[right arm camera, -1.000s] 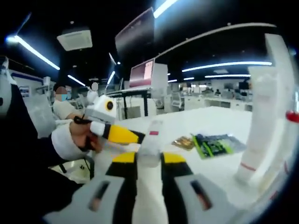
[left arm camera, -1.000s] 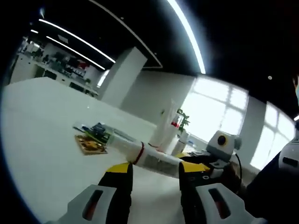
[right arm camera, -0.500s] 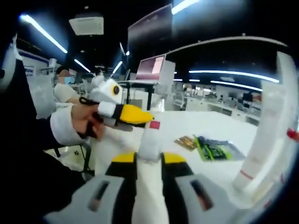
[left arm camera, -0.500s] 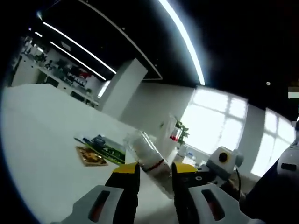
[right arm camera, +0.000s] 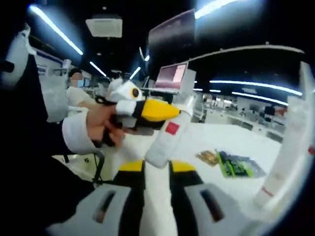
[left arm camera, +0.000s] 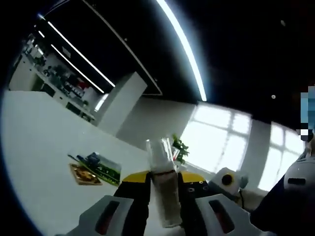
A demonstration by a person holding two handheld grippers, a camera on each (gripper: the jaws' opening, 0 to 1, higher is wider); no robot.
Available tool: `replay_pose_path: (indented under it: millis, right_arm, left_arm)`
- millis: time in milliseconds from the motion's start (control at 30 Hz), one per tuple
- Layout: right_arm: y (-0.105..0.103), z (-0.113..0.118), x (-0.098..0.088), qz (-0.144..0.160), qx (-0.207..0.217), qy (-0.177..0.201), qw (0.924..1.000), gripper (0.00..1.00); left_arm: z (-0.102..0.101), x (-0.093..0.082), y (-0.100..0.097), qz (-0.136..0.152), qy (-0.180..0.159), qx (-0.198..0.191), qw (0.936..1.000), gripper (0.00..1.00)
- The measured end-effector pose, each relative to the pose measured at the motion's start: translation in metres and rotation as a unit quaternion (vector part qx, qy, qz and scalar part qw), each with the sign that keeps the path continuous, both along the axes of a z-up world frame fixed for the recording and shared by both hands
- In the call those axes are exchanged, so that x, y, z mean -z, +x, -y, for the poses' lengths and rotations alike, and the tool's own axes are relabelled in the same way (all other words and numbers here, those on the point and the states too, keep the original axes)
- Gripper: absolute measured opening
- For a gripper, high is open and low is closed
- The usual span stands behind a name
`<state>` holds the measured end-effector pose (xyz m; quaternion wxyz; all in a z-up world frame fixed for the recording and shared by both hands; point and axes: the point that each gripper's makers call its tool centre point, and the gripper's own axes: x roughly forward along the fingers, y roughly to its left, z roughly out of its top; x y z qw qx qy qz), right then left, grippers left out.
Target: Arrange the skincare products in the storage area until every visible bottle or jar stands upright without overlapping.
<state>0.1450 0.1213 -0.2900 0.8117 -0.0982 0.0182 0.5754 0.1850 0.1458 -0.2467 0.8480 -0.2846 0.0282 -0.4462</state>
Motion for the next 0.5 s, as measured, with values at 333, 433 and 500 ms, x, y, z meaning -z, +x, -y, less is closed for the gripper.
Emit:
replay_pose_path:
  millis: [333,433,500]
  right_arm:
    - [0.011,0.000,-0.008,-0.075,0.006,0.066,0.9950,0.23]
    - [0.008,-0.006,-0.005,-0.102,-0.007,0.071,0.9922,0.29]
    - [0.009,-0.010,-0.001,-0.117,-0.008,0.070,0.9906,0.33]
  left_arm:
    - [0.017,0.005,-0.004,0.002,0.009,0.023,0.9997,0.20]
    - [0.020,0.005,-0.004,0.007,0.008,0.023,0.9997,0.20]
    - [0.023,0.006,-0.005,0.006,0.006,0.029,0.9995,0.20]
